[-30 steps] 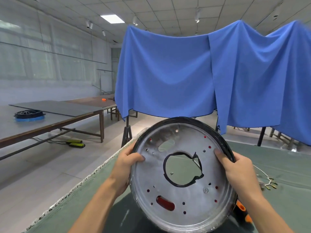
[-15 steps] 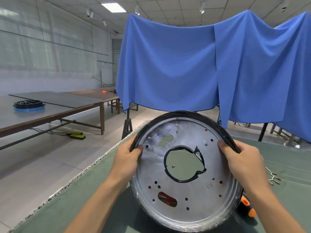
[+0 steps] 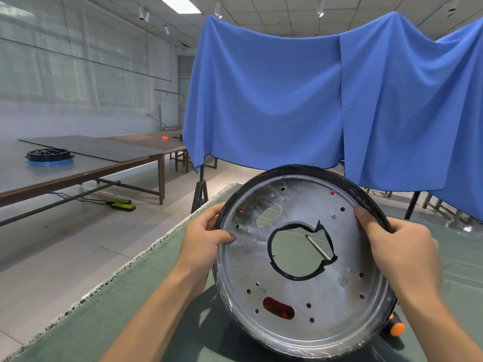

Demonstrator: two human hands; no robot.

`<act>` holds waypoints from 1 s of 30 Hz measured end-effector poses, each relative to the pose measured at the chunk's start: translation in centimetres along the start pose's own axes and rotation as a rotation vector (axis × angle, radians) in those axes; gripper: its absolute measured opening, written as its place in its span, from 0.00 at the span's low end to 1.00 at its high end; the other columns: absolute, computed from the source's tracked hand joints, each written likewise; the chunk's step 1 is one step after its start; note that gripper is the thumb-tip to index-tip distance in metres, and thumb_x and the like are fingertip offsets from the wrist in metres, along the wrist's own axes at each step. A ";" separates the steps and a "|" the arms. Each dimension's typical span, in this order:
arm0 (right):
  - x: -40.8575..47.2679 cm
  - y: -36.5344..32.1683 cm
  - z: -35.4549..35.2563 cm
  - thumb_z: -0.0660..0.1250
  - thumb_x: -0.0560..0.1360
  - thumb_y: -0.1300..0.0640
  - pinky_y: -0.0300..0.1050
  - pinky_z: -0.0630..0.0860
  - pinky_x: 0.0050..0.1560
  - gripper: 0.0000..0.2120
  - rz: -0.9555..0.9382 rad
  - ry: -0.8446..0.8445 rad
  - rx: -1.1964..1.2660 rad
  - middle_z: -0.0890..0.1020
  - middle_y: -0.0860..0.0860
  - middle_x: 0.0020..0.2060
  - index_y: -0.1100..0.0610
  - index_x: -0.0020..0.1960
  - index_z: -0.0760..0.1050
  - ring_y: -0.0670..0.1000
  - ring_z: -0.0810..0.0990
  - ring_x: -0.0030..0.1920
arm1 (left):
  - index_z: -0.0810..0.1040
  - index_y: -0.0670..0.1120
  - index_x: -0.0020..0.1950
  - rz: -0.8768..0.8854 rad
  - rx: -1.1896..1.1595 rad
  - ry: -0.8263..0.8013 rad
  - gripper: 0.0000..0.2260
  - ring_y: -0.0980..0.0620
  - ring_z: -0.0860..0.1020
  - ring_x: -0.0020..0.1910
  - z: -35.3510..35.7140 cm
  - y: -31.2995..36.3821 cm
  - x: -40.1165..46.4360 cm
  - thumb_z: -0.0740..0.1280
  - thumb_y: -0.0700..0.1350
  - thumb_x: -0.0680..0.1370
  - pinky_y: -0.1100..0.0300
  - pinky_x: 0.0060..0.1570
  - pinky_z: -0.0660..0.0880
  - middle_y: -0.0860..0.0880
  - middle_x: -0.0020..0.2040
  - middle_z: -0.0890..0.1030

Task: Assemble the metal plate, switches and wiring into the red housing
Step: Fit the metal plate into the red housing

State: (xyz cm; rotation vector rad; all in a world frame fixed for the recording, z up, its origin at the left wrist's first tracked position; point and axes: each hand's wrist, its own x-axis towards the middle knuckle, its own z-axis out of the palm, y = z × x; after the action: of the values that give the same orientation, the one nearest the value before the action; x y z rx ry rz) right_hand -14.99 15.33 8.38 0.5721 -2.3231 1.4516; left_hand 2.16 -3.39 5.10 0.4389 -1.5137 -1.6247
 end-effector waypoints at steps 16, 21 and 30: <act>0.1 -0.3 0.4 0.63 0.77 0.46 0.48 0.63 0.32 0.26 0.023 -0.068 -0.009 0.68 0.55 0.23 0.59 0.27 0.62 0.60 0.68 0.32 | 0.86 0.55 0.38 0.079 0.034 0.162 0.09 0.47 0.84 0.42 0.3 0.3 0.0 0.70 0.43 0.75 0.54 0.44 0.81 0.48 0.39 0.86; 0.2 0.1 0.8 0.64 0.77 0.46 0.47 0.65 0.33 0.22 -0.006 -0.099 0.001 0.71 0.53 0.24 0.59 0.30 0.70 0.57 0.70 0.32 | 0.86 0.56 0.36 0.019 0.035 0.148 0.16 0.51 0.84 0.40 0.2 0.3 0.1 0.67 0.37 0.76 0.56 0.44 0.81 0.50 0.39 0.86; 0.1 0.2 1.0 0.66 0.76 0.47 0.48 0.69 0.38 0.12 -0.008 -0.148 0.020 0.80 0.47 0.33 0.48 0.35 0.76 0.58 0.75 0.41 | 0.79 0.45 0.60 -0.089 -0.011 0.046 0.21 0.42 0.82 0.51 -0.2 -0.2 0.1 0.62 0.26 0.74 0.46 0.54 0.79 0.44 0.50 0.84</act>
State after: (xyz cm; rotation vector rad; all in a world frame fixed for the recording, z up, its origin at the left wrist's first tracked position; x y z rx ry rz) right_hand -15.26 14.47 7.85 0.7167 -2.4167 1.4767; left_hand 2.18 -3.65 4.94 0.5413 -1.4685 -1.6792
